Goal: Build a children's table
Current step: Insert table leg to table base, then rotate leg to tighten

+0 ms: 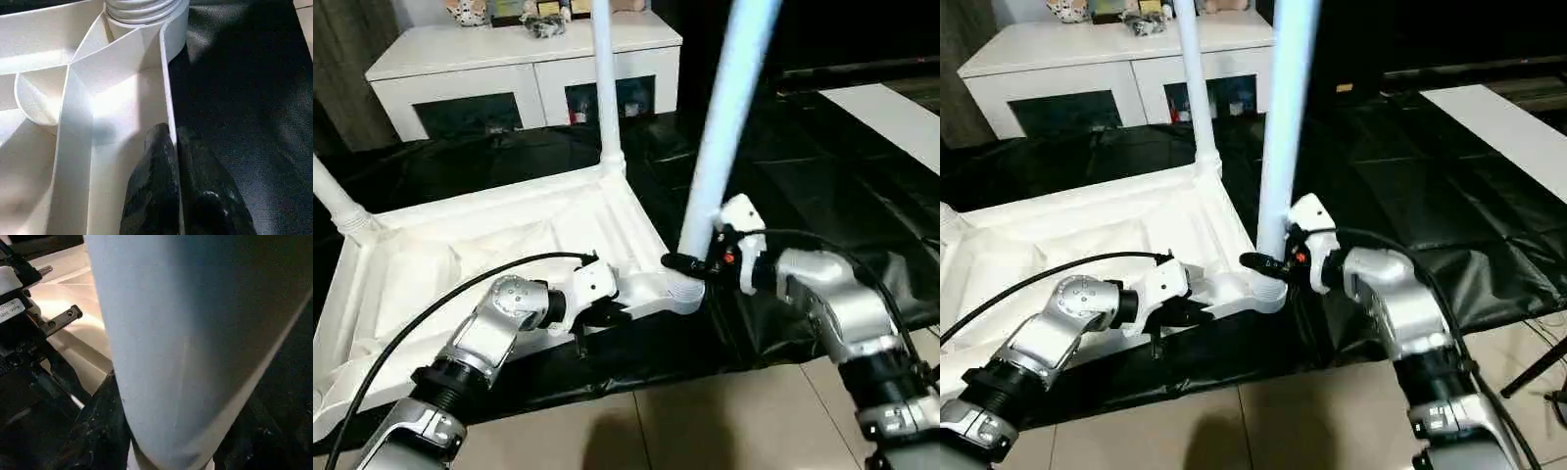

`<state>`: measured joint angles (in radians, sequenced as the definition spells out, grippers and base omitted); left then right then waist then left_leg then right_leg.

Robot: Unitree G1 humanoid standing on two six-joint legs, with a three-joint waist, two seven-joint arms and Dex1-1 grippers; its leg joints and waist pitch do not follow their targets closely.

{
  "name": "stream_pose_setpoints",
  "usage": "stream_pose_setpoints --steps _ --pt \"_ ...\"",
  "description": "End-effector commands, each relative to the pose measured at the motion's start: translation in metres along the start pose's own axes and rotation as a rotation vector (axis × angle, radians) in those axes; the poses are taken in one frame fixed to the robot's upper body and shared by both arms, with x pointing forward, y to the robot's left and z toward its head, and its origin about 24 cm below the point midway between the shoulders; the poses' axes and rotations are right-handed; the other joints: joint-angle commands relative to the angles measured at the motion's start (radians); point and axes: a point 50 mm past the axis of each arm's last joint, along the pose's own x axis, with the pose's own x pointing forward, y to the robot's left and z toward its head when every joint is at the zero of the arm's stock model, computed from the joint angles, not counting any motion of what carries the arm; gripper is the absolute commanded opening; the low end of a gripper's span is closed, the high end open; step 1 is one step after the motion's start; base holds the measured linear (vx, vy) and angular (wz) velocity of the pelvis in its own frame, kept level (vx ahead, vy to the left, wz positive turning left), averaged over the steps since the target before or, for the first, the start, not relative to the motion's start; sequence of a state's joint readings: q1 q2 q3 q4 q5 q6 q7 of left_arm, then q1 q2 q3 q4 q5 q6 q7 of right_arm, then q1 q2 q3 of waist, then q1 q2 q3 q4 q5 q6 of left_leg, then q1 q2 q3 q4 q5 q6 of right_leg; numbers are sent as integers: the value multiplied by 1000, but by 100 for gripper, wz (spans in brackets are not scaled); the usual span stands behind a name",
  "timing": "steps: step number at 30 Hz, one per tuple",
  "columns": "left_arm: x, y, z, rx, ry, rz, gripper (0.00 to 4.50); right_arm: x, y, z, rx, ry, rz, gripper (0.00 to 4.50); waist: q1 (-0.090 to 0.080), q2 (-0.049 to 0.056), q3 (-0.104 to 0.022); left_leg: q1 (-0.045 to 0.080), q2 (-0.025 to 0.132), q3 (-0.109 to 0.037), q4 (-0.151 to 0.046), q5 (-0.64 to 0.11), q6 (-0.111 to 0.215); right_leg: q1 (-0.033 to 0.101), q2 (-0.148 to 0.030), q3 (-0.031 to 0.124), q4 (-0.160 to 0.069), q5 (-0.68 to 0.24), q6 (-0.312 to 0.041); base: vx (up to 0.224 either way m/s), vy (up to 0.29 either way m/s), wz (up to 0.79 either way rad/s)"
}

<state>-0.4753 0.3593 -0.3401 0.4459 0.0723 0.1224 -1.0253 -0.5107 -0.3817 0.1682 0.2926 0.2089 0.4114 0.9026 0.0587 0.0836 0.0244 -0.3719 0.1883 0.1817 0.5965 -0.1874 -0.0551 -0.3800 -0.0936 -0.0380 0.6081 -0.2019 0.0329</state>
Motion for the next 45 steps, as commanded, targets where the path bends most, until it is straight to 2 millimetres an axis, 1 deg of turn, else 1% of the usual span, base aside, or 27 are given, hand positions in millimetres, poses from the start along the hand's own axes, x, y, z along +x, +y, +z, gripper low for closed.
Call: stream_pose_setpoints --steps 1,4,5,8,9,10,11,13,14,17,19,22,24,25,28,30,32,33,34,36,37,38,39,40,41,44,45 --pt "-3 8 9 45 -8 46 0 6 13 -52 167 199 80 182 -12 -23 -34 16 35 -15 -94 -388 -26 9 -43 31 -93 -353 -202 0 0 0" --pt "-2 8 8 42 -10 51 0 3 8 -58 172 214 43 182 -13 -20 -31 18 35 -17 -96 -414 -31 5 -45 31 -97 -404 -192 0 0 0" --pt "-2 8 8 40 -12 55 0 2 8 -59 173 219 44 182 -13 -20 -28 22 35 -19 -97 -442 -39 2 -46 32 -103 -449 -177 0 0 0" --pt "-3 8 8 37 -13 57 0 1 10 -61 175 220 51 182 -15 -20 -26 25 35 -21 -99 -472 -46 -2 -45 32 -107 -478 -162 0 0 0" --pt "-3 8 7 36 -13 57 0 1 11 -61 178 219 55 182 -16 -21 -26 25 35 -22 -100 -479 -48 -2 -45 32 -108 -478 -158 0 0 0" --pt "-3 9 7 35 -13 57 0 1 12 -61 180 218 58 182 -15 -16 -27 26 35 -23 -101 -478 -49 -2 -45 32 -107 -471 -159 0 0 0" --pt "-4 9 7 34 -12 57 0 2 13 -61 184 213 62 182 -15 -14 -30 25 36 -23 -103 -462 -48 2 -44 32 -104 -428 -166 0 0 0" --pt "-5 10 6 34 -11 57 0 3 14 -61 185 209 63 182 -15 -17 -31 23 35 -20 -104 -447 -44 3 -43 32 -104 -394 -178 0 0 0" --pt "-5 10 6 32 -10 58 0 5 14 -61 184 202 57 182 -15 -13 -30 22 35 -20 -104 -449 -45 3 -43 32 -104 -393 -180 0 0 0" --pt "-6 12 5 18 -11 65 0 8 11 -60 180 185 6 182 -18 -16 -28 22 33 -20 -105 -460 -47 2 -45 31 -107 -421 -177 0 0 0" --pt "-5 16 4 -17 -7 102 0 14 3 -59 197 161 -144 182 -25 -16 -25 25 31 -21 -106 -481 -51 -5 -47 32 -113 -483 -163 0 0 0" --pt "-3 20 4 -50 1 150 0 20 -3 -59 236 141 -286 182 -40 -16 -22 23 29 -32 -110 -518 -69 -3 -46 24 -117 -553 -135 0 0 0" --pt "2 25 5 -88 11 211 0 26 -4 -62 268 140 -415 182 -49 -16 -19 34 25 -36 -110 -566 -75 -16 -45 21 -131 -624 -103 0 0 0" --pt "2 25 5 -88 11 211 0 26 -4 -62 268 140 -415 182 -50 -16 -18 37 25 -38 -110 -577 -75 -17 -46 20 -135 -639 -97 0 0 0" --pt "2 25 5 -88 11 211 0 26 -4 -62 268 140 -415 182 -54 -13 -22 34 28 -44 -118 -594 -69 -8 -45 17 -136 -598 -95 0 0 0" --pt "2 25 5 -88 11 211 0 26 -4 -62 268 140 -415 182 -57 -15 -22 30 29 -43 -124 -594 -68 -9 -43 21 -132 -507 -124 0 0 0" --pt "3 27 5 -94 13 225 0 27 -4 -63 273 141 -434 182 -58 -16 -23 28 29 -40 -125 -583 -63 -7 -44 24 -130 -482 -137 0 0 0" --pt "4 28 5 -101 15 239 0 29 -4 -64 278 142 -455 182 -58 -17 -23 28 29 -38 -124 -577 -63 -8 -45 25 -130 -478 -140 0 0 0" --pt "19 33 15 -150 22 309 0 38 -9 -66 346 136 -621 182 -58 -16 -23 30 28 -37 -124 -574 -63 -10 -45 26 -131 -478 -144 0 0 0" --pt "31 34 25 -185 28 347 0 45 -12 -67 403 136 -749 182 -66 -14 -21 42 24 -37 -119 -593 -80 -20 -48 21 -136 -532 -148 0 0 0" --pt "41 32 33 -208 34 366 0 51 -13 -67 454 136 -844 182 -66 -13 -20 45 23 -41 -119 -614 -82 -17 -48 15 -142 -549 -135 0 0 0" --pt "47 31 38 -221 35 369 0 55 -14 -66 481 137 -899 182 -71 -11 -18 41 23 -43 -120 -626 -83 -17 -47 12 -141 -550 -131 0 0 0" --pt "47 31 38 -221 35 369 0 55 -14 -66 481 137 -899 182 -74 -9 -18 38 23 -49 -126 -649 -84 -10 -43 5 -142 -535 -120 0 0 0" --pt "50 28 40 -217 27 360 0 57 -14 -63 484 124 -906 182 -74 -13 -19 35 24 -49 -129 -663 -78 -5 -41 3 -144 -509 -112 0 0 0" --pt "50 28 40 -217 27 360 0 57 -14 -63 484 124 -906 182 -75 -13 -19 32 24 -50 -130 -665 -77 -4 -42 2 -142 -497 -114 0 0 0" --pt "47 29 40 -198 29 371 0 60 -16 -54 474 98 -905 182 -75 -18 -21 38 20 -42 -125 -655 -56 -10 -45 6 -151 -509 -116 0 0 0" --pt "44 32 38 -198 37 389 0 60 -19 -51 465 91 -924 182 -75 -22 -22 33 20 -42 -124 -629 -48 -10 -49 8 -150 -514 -122 0 0 0"
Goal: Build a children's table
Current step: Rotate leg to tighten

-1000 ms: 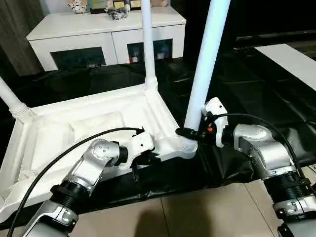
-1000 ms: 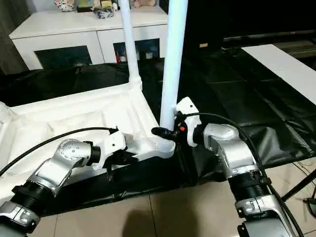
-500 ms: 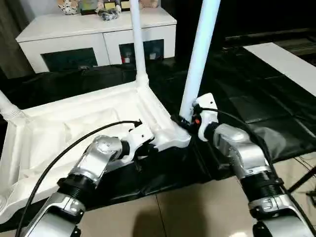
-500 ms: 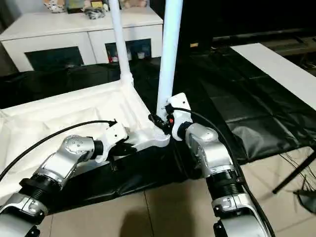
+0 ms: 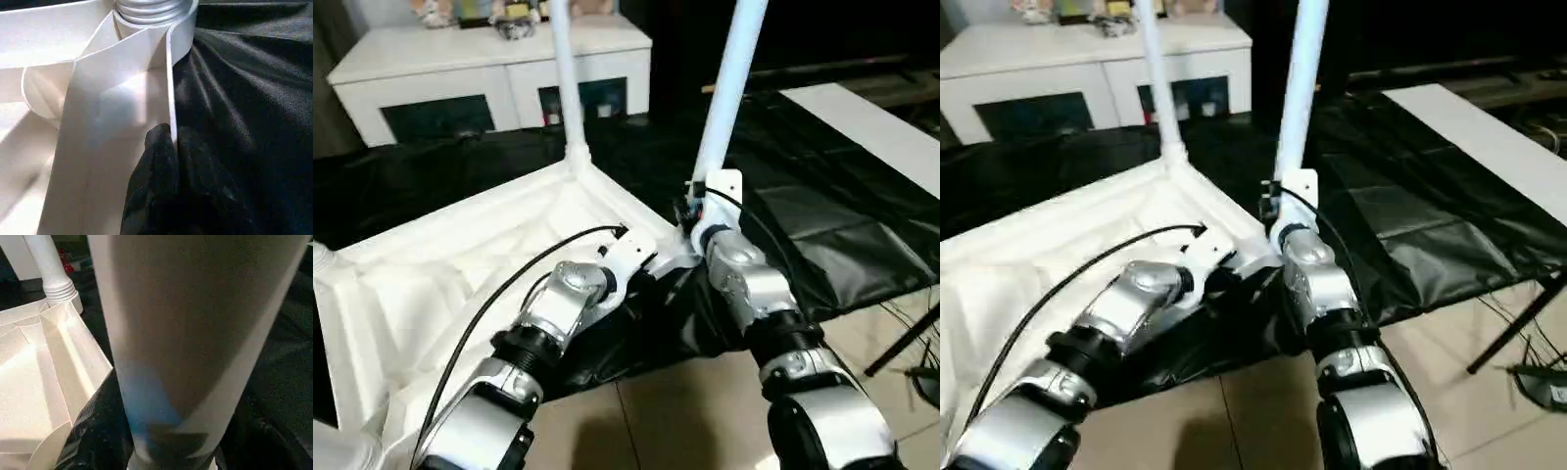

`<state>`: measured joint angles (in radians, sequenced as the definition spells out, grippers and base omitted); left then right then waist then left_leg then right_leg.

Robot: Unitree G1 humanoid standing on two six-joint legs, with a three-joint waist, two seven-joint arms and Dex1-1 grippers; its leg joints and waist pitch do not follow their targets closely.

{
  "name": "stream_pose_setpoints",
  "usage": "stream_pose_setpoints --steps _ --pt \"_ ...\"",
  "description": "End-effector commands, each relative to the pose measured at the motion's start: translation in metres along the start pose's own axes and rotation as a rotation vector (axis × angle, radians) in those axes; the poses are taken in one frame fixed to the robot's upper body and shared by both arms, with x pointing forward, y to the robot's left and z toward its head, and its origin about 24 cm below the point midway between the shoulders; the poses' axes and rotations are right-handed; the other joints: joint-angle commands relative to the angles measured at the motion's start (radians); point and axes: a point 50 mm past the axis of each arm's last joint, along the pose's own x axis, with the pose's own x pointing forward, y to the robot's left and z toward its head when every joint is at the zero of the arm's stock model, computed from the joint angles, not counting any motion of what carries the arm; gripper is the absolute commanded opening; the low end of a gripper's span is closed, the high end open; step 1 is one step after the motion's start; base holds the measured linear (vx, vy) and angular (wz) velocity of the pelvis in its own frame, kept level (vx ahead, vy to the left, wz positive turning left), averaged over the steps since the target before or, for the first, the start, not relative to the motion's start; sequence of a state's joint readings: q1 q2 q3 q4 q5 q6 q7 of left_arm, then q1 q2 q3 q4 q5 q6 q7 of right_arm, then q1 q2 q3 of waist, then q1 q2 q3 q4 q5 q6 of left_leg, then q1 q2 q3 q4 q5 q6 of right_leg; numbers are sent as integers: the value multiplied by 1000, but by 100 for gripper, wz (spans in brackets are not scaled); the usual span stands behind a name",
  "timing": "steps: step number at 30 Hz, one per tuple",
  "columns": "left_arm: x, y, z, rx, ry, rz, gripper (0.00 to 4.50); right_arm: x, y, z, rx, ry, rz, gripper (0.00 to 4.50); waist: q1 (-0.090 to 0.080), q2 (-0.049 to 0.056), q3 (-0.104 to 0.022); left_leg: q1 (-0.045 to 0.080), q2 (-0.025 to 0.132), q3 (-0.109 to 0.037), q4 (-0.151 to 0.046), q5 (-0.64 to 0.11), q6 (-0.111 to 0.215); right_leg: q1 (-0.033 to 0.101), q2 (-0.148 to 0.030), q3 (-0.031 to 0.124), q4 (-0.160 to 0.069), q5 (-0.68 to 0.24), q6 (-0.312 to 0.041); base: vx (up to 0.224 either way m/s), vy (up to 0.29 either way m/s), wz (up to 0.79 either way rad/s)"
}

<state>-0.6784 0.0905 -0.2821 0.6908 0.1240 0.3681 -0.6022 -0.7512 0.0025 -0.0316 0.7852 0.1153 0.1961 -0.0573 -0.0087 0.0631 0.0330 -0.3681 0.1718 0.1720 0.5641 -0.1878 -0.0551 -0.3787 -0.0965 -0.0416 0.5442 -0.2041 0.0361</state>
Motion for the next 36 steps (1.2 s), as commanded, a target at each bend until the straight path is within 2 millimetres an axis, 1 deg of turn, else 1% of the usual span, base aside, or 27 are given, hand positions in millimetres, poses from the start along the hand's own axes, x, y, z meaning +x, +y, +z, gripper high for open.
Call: stream_pose_setpoints --steps 1,2,3,5,6,9,13,14,15,16,17,18,20,21,22,23,24,25,26,27,29,31,32,33,34,35,36 --pt "-7 13 6 26 -30 68 0 -7 -21 -56 75 237 -120 182 -7 -1 -31 29 37 -32 -92 -628 -48 -11 -46 12 -87 -512 -126 0 0 0" --pt "-8 14 6 25 -28 72 0 -6 -21 -56 74 235 -124 182 -10 0 -30 24 37 -33 -94 -620 -47 -7 -45 10 -85 -510 -125 0 0 0" --pt "-9 16 6 19 -23 89 0 -5 -21 -54 79 225 -144 182 -12 0 -28 28 38 -32 -94 -634 -50 -14 -44 9 -86 -512 -127 0 0 0" --pt "-10 20 7 6 -20 108 0 -2 -20 -50 94 207 -170 182 -13 1 -28 33 38 -32 -93 -650 -52 -16 -43 7 -88 -520 -127 0 0 0" --pt "-10 21 7 1 -24 116 0 0 -18 -44 121 184 -174 182 -17 2 -26 38 38 -33 -93 -680 -55 -20 -41 3 -90 -532 -124 0 0 0" --pt "-10 21 9 -1 -38 117 0 2 -14 -40 137 165 -157 182 -21 3 -23 38 38 -36 -97 -713 -56 -16 -38 -5 -93 -536 -114 0 0 0" --pt "-11 21 10 36 -67 106 0 5 -8 -29 128 92 -66 182 -18 3 -21 40 38 -34 -96 -713 -51 -20 -41 -3 -96 -537 -119 0 0 0" --pt "-12 21 10 57 -73 96 0 6 -7 -25 128 72 -41 217 -19 3 -20 34 38 -35 -97 -704 -47 -15 -44 -3 -95 -539 -120 0 0 0" --pt "-12 21 10 65 -75 92 0 6 -7 -23 129 65 -34 217 -20 1 -20 32 39 -35 -97 -700 -45 -14 -44 -3 -94 -540 -121 0 0 0" --pt "-16 23 8 96 -76 77 0 7 -5 -15 115 27 23 238 -19 2 -21 31 38 -35 -97 -690 -42 -12 -45 -1 -92 -536 -127 0 0 0" --pt "-16 23 7 97 -75 77 0 7 -5 -14 113 23 28 255 -17 0 -23 26 40 -35 -96 -663 -36 -8 -49 4 -88 -518 -136 0 0 0" --pt "-17 25 6 96 -71 80 0 7 -6 -11 103 11 39 255 -14 -1 -28 18 41 -31 -96 -607 -31 -3 -53 11 -82 -472 -156 0 0 0" --pt "-21 28 6 113 -76 74 0 7 -7 -6 98 -13 72 273 -8 -1 -30 19 41 -25 -93 -562 -21 -7 -53 16 -81 -438 -176 0 0 0" --pt "-23 29 6 124 -83 68 0 6 -8 -2 94 -32 100 285 -4 -7 -39 9 40 -19 -87 -479 -5 3 -57 21 -74 -380 -196 0 0 0" --pt "-24 30 6 131 -88 64 0 6 -8 1 91 -43 118 294 4 -7 -45 -3 42 -12 -84 -369 16 10 -56 23 -64 -282 -216 0 0 0" --pt "-26 31 5 132 -89 58 0 5 -10 4 85 -56 139 299 8 -7 -45 -2 43 -8 -82 -329 28 10 -54 23 -61 -249 -225 0 0 0" --pt "-27 32 5 133 -90 55 0 4 -11 5 81 -63 152 306 15 -7 -43 1 45 -2 -78 -299 50 5 -51 20 -60 -251 -236 0 0 0" --pt "-29 33 5 146 -92 45 0 2 -13 7 73 -70 170 317 16 -9 -42 1 45 0 -79 -300 54 5 -49 20 -62 -273 -235 0 0 0" --pt "-31 34 4 157 -93 34 0 0 -16 8 64 -76 187 329 21 -4 -43 2 45 2 -77 -304 51 3 -49 20 -64 -314 -227 0 0 0" --pt "-32 35 3 165 -93 27 0 -1 -19 9 59 -79 199 338 24 -6 -47 0 45 1 -75 -277 50 7 -49 20 -61 -303 -219 0 0 0" --pt "-34 35 2 177 -103 0 0 -5 -24 12 37 -93 241 351 30 -1 -51 0 47 3 -70 -226 50 6 -45 20 -52 -234 -234 26 -18 1" --pt "-37 35 1 200 -108 -40 0 -11 -29 15 1 -100 312 372 44 -5 -53 -4 44 9 -61 -190 68 9 -43 21 -42 -169 -245 56 -33 1" --pt "-38 35 0 204 -107 -48 0 -14 -30 15 -15 -98 342 372 49 -3 -54 -2 45 9 -60 -181 73 10 -41 20 -40 -156 -247 74 -21 0" --pt "-38 35 0 206 -106 -51 0 -15 -30 15 -22 -97 355 392 53 0 -59 -3 46 10 -56 -151 81 13 -38 19 -29 -92 -260 74 -21 0" --pt "-40 36 -1 222 -108 -74 0 -21 -32 15 -68 -82 430 392 54 3 -62 -7 46 11 -50 -110 86 13 -34 18 -16 -13 -281 81 -8 -1" --pt "-41 36 -2 229 -109 -87 0 -25 -32 14 -89 -72 471 392 56 1 -62 -6 43 12 -48 -100 93 15 -29 17 -14 21 -287 83 5 -1" --pt "-43 36 -2 237 -111 -104 0 -29 -33 13 -114 -58 520 392 63 2 -65 -9 44 11 -40 -64 110 21 -29 18 3 124 -306 83 5 -1"
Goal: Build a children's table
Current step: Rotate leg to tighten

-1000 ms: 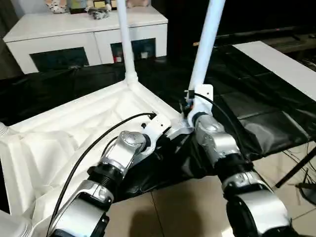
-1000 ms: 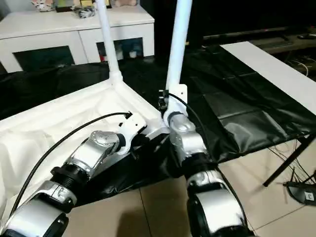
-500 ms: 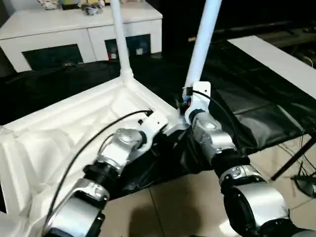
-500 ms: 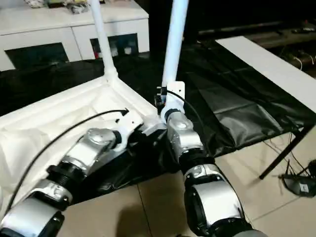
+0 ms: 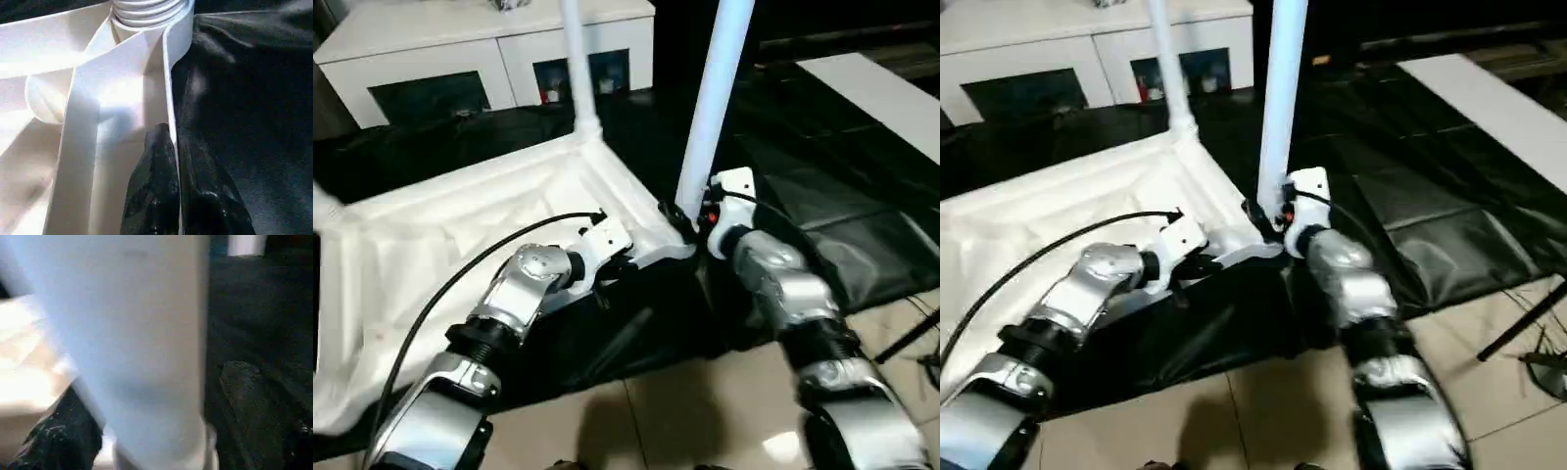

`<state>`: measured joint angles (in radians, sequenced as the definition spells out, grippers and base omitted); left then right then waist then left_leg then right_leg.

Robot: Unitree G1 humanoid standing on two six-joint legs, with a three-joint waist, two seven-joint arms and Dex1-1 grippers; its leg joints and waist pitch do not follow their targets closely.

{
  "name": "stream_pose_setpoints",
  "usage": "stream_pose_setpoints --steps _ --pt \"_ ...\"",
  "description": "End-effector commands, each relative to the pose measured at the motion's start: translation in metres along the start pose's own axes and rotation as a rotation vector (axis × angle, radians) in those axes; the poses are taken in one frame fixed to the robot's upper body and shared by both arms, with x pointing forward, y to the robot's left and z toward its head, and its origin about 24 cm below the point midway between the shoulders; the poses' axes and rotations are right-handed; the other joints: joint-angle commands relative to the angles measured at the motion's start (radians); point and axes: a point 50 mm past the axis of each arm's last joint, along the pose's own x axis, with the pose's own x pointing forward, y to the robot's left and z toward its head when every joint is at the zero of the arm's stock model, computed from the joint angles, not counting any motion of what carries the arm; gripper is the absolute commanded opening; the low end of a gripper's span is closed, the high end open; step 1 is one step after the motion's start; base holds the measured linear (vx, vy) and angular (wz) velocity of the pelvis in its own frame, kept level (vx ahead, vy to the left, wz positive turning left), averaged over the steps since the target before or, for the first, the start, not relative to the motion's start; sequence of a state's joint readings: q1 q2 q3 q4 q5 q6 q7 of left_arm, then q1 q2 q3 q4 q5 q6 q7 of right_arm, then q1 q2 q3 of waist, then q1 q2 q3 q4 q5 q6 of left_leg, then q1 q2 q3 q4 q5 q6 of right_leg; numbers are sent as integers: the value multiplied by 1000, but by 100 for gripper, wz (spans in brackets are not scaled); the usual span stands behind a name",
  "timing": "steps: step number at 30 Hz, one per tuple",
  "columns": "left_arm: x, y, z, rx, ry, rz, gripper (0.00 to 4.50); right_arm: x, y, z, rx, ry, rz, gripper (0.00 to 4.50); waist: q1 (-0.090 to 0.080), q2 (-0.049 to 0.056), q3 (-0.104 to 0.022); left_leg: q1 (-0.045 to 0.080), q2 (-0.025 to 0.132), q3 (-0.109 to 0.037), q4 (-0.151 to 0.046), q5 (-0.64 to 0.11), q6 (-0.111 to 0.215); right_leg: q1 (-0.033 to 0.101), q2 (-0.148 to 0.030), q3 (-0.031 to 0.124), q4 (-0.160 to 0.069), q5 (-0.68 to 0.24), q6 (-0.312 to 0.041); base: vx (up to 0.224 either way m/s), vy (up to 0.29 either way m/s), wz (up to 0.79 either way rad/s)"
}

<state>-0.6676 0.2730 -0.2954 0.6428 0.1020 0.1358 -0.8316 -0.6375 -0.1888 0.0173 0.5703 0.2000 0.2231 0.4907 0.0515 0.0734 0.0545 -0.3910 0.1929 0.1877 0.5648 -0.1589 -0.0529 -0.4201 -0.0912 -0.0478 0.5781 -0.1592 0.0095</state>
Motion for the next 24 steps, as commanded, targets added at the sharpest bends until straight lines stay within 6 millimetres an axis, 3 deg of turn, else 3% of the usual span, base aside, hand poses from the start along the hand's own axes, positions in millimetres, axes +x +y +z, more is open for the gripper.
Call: stream_pose_setpoints --steps 1,4,5,6,10,16,19,24 --pt "-9 2 -1 49 -24 -27 0 -12 3 0 -56 38 125 403 5 -7 -88 17 21 -3 -37 -84 114 63 -33 23 -29 103 -283 75 12 0" --pt "-15 -6 -1 114 -38 -162 0 -32 6 -9 -167 126 313 430 16 -6 -92 14 23 -3 -26 -33 148 69 -35 20 -18 183 -296 19 4 0" --pt "-15 -6 -1 114 -38 -162 0 -32 6 -9 -167 126 313 434 15 -6 -91 13 24 -3 -27 -37 152 68 -35 20 -19 177 -298 0 0 0" --pt "-17 -10 0 128 -43 -205 0 -35 7 -10 -203 143 350 442 16 1 -91 17 25 -3 -26 -52 150 65 -37 20 -21 146 -303 0 0 0" --pt "-22 -17 0 147 -46 -294 0 -41 7 -13 -272 189 419 442 16 -1 -81 26 33 0 -36 -162 105 58 -37 22 -35 -26 -301 0 0 0" --pt "-27 -19 -5 168 -24 -344 0 -42 7 -11 -310 204 459 442 14 -3 -73 29 33 -3 -48 -289 27 52 -39 29 -46 -194 -255 0 0 0" --pt "-28 -19 -5 170 -22 -345 0 -44 8 -11 -343 224 501 442 11 -5 -74 28 32 -3 -46 -286 23 52 -38 30 -45 -180 -250 0 0 0" --pt "-30 -18 -5 172 -16 -341 0 -45 4 -13 -386 257 524 442 11 -9 -79 20 27 -1 -35 -228 55 56 -41 31 -38 -134 -259 0 0 0"
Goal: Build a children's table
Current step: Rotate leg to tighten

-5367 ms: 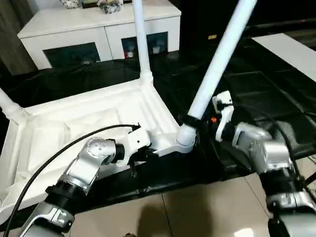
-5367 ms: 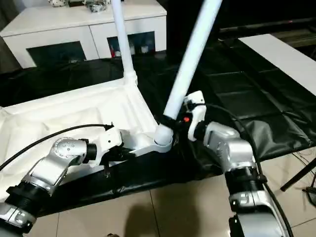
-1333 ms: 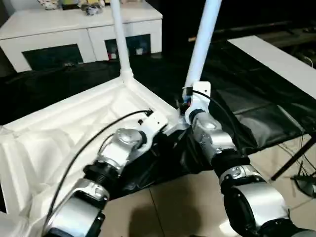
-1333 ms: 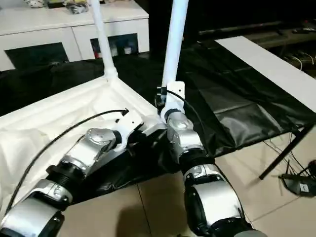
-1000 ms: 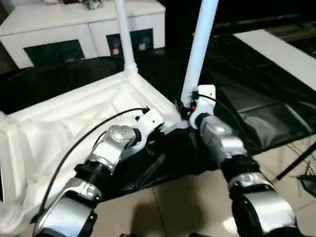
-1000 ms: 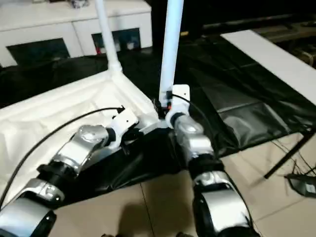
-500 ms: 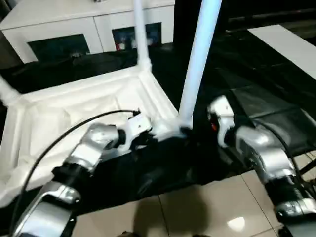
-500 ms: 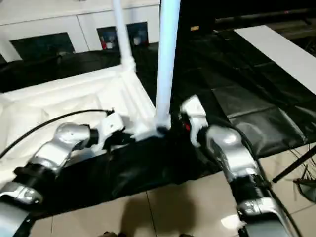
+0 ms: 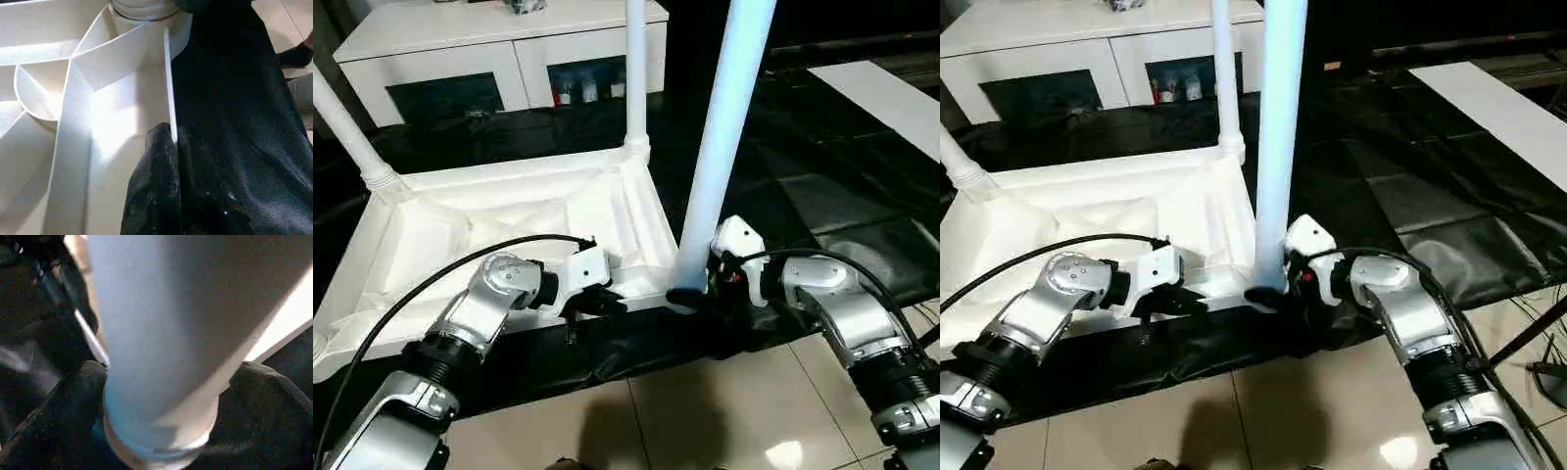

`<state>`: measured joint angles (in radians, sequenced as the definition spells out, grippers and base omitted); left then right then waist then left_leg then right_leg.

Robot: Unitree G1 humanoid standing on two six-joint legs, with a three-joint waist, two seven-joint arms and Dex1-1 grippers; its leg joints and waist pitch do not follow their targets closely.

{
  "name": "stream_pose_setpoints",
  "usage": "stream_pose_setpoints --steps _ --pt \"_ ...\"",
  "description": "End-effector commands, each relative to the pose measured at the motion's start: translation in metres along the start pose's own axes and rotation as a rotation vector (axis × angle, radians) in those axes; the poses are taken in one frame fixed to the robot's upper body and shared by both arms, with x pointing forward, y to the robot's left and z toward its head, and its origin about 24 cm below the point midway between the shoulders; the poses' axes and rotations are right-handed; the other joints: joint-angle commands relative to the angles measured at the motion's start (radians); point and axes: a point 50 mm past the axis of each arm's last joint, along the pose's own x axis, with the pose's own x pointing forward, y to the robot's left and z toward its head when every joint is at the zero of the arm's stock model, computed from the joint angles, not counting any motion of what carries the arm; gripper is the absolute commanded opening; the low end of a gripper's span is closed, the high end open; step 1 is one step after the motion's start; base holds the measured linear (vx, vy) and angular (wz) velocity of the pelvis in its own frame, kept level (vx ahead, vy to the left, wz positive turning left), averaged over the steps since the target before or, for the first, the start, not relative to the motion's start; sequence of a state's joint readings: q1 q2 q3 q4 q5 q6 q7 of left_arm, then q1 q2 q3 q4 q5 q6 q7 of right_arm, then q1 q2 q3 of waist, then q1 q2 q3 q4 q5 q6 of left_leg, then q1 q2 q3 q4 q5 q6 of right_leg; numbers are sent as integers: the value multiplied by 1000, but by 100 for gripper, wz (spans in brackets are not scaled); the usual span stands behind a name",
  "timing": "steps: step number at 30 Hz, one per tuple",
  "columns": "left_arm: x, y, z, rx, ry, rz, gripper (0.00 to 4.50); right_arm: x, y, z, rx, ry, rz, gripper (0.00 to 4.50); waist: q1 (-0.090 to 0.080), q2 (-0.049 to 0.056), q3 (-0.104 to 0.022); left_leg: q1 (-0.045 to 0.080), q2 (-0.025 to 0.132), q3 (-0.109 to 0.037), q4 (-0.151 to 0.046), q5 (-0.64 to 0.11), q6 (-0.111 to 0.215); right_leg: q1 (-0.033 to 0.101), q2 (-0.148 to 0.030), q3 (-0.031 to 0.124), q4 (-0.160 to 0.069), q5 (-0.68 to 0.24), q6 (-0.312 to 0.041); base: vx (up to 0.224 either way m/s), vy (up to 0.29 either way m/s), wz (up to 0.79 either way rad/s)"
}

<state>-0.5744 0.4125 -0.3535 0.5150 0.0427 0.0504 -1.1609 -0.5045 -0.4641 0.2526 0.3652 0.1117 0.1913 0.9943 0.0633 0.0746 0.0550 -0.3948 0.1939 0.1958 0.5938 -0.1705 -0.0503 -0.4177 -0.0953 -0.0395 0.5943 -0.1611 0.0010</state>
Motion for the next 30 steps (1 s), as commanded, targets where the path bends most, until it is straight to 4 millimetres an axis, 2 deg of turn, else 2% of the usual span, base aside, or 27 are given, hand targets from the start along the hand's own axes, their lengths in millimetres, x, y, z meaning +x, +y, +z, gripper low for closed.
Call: stream_pose_setpoints --steps 1,2,5,7,10,12,15,16,24,26,28,30 --pt "-1 0 11 74 -12 -19 0 0 -3 5 -29 0 11 442 0 -10 -80 24 27 -10 -63 -205 59 54 -36 21 -53 -125 -253 0 0 0" --pt "-1 0 11 74 -12 -18 0 0 -3 6 -28 -1 10 415 0 -9 -80 23 27 -9 -62 -203 61 54 -35 21 -53 -124 -254 0 0 0" --pt "-2 1 11 75 -11 -16 0 0 -4 6 -28 -2 10 415 0 -8 -81 24 28 -10 -61 -196 67 54 -34 20 -51 -117 -260 0 0 0" --pt "-2 1 10 75 -11 -14 0 0 -5 6 -25 -12 7 378 0 -9 -81 24 27 -10 -61 -199 67 54 -33 19 -51 -118 -262 0 0 0" --pt "-2 1 10 73 -12 -12 0 1 -5 6 -14 -28 12 361 -1 -9 -82 24 27 -10 -60 -201 69 53 -35 19 -50 -119 -265 0 0 0" --pt "-2 1 9 70 -13 -12 0 1 -4 5 8 -51 26 330 -1 -9 -82 24 28 -10 -60 -202 69 54 -33 19 -50 -120 -266 0 0 0" --pt "-2 0 8 66 -11 -13 0 0 -4 4 28 -64 37 315 0 -9 -83 24 27 -11 -58 -192 73 55 -33 18 -47 -102 -269 0 0 0" --pt "-2 0 8 65 -10 -13 0 0 -4 3 30 -64 37 292 0 -9 -83 24 27 -10 -58 -190 75 55 -33 18 -47 -98 -271 0 0 0" --pt "-3 0 6 58 -5 -11 0 2 -2 -2 51 -68 43 274 1 -9 -84 24 27 -10 -55 -179 82 56 -33 17 -45 -92 -275 0 0 0" --pt "-3 1 5 41 -6 6 0 4 -4 -3 76 -74 -3 274 1 -7 -84 24 27 -10 -56 -182 80 54 -33 17 -46 -99 -275 0 0 0" --pt "-1 4 2 5 3 57 0 10 -8 -7 117 -79 -108 274 -4 -7 -82 24 26 -11 -57 -198 68 53 -33 18 -47 -121 -271 0 0 0" --pt "2 10 -1 -33 16 153 0 19 -10 -12 186 -88 -229 274 -13 -6 -77 24 23 -12 -62 -242 39 51 -32 18 -54 -192 -254 0 0 0"
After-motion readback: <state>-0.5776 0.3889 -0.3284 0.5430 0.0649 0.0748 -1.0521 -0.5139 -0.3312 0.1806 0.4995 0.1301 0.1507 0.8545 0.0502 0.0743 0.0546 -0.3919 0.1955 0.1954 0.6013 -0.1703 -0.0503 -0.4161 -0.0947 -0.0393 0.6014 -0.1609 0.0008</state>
